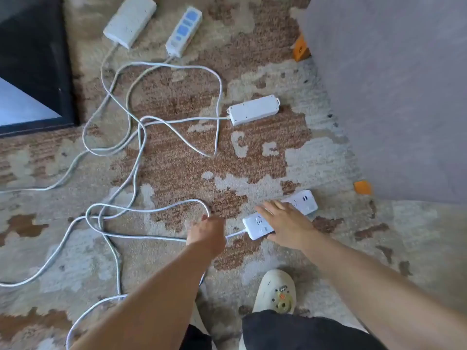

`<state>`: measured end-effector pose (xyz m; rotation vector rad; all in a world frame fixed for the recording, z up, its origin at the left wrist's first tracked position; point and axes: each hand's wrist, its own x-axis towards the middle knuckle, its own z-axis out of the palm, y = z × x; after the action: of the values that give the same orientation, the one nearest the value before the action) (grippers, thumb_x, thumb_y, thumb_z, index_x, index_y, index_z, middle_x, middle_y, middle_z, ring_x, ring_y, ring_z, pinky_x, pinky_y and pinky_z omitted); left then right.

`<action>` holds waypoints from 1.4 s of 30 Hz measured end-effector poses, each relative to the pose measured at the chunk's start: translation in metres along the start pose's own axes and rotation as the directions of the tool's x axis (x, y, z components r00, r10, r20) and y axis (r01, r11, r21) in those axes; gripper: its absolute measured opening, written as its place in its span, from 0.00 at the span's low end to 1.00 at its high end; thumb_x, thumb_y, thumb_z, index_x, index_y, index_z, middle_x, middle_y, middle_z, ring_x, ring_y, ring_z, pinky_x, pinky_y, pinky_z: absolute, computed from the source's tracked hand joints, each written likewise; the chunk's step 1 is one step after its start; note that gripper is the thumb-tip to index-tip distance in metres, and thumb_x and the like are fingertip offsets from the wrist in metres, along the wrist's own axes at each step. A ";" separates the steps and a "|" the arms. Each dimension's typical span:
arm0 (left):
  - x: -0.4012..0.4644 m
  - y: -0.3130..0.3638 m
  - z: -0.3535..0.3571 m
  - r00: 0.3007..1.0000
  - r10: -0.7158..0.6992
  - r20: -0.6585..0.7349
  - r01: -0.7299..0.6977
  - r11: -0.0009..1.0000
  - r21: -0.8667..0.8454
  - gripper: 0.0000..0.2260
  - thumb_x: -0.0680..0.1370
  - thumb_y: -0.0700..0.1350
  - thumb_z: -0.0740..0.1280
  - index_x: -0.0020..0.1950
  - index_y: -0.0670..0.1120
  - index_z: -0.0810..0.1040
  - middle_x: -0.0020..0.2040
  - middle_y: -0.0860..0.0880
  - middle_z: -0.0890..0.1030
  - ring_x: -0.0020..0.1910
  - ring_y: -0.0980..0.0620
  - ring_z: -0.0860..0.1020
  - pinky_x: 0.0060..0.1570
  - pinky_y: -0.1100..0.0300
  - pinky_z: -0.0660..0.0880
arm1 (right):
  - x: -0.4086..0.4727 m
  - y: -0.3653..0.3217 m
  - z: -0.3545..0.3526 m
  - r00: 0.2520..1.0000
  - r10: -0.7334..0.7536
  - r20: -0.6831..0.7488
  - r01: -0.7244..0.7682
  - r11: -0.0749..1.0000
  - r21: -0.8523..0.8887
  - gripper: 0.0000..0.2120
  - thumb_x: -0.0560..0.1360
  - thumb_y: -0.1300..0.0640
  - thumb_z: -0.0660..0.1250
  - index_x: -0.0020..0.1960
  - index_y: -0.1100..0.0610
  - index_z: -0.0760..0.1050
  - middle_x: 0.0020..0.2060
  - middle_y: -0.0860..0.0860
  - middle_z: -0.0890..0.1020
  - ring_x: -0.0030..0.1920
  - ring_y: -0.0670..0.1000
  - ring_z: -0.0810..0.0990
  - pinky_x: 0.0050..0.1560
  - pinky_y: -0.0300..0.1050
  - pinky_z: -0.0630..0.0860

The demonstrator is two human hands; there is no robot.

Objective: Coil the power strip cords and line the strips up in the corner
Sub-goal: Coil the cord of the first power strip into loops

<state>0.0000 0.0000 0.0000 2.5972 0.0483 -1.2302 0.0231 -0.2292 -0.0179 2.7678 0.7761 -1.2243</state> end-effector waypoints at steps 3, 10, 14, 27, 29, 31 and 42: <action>0.050 0.000 0.057 0.993 0.116 0.022 -0.117 0.990 0.082 0.19 0.76 0.40 0.66 0.67 0.48 0.69 0.58 0.48 0.75 0.56 0.51 0.73 0.60 0.53 0.73 | 0.046 0.016 0.054 0.994 -0.110 0.026 0.113 0.968 -0.226 0.49 0.71 0.39 0.71 0.79 0.51 0.44 0.75 0.56 0.56 0.76 0.59 0.55 0.73 0.65 0.54; 0.083 -0.010 0.092 0.995 0.078 0.063 -0.084 0.992 0.094 0.09 0.82 0.41 0.58 0.60 0.42 0.70 0.42 0.48 0.74 0.38 0.53 0.73 0.38 0.61 0.73 | 0.081 0.025 0.083 0.965 -0.156 -0.210 0.128 0.982 -0.139 0.35 0.65 0.48 0.73 0.68 0.54 0.65 0.60 0.54 0.74 0.61 0.59 0.72 0.61 0.57 0.67; 0.061 -0.024 0.028 0.998 0.055 0.012 -0.052 0.983 -0.176 0.11 0.84 0.48 0.54 0.54 0.43 0.70 0.35 0.50 0.68 0.29 0.55 0.68 0.28 0.64 0.68 | 0.064 0.016 0.021 0.968 -0.057 -0.244 0.066 0.997 0.029 0.39 0.66 0.46 0.75 0.71 0.53 0.59 0.63 0.54 0.73 0.62 0.57 0.70 0.62 0.53 0.67; -0.193 0.025 -0.328 0.807 0.029 -0.590 -0.284 0.896 -0.343 0.18 0.80 0.58 0.57 0.36 0.49 0.71 0.27 0.52 0.74 0.28 0.51 0.73 0.29 0.59 0.67 | -0.148 -0.047 -0.342 0.681 0.350 -0.643 0.083 0.836 0.543 0.36 0.64 0.44 0.76 0.67 0.49 0.63 0.57 0.50 0.73 0.52 0.53 0.74 0.39 0.44 0.69; -0.241 0.052 -0.382 0.761 0.024 -0.648 -0.359 0.848 -0.390 0.18 0.79 0.58 0.56 0.36 0.48 0.72 0.28 0.53 0.74 0.27 0.53 0.71 0.29 0.58 0.66 | -0.194 -0.059 -0.407 0.610 0.371 -0.700 0.162 0.806 0.569 0.34 0.63 0.44 0.76 0.64 0.45 0.64 0.53 0.45 0.73 0.50 0.50 0.75 0.36 0.43 0.71; -0.290 0.077 -0.435 0.723 0.001 -0.691 -0.419 0.796 -0.437 0.19 0.80 0.58 0.56 0.36 0.47 0.72 0.28 0.53 0.72 0.26 0.55 0.68 0.28 0.58 0.64 | -0.241 -0.071 -0.472 0.546 0.378 -0.747 0.231 0.789 0.569 0.33 0.62 0.43 0.76 0.62 0.41 0.63 0.50 0.41 0.72 0.49 0.47 0.74 0.35 0.39 0.70; -0.496 0.205 -0.754 0.290 0.053 -0.955 -0.787 0.581 -0.207 0.13 0.76 0.56 0.57 0.39 0.51 0.75 0.26 0.55 0.68 0.26 0.53 0.65 0.29 0.58 0.63 | -0.450 -0.084 -0.785 0.102 0.368 -0.924 0.483 0.794 0.369 0.29 0.62 0.41 0.73 0.55 0.29 0.60 0.51 0.33 0.72 0.51 0.39 0.72 0.38 0.30 0.68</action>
<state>0.2814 0.0339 0.8809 1.9696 -0.0708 0.4876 0.2710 -0.1858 0.8550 3.9097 0.3952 1.1526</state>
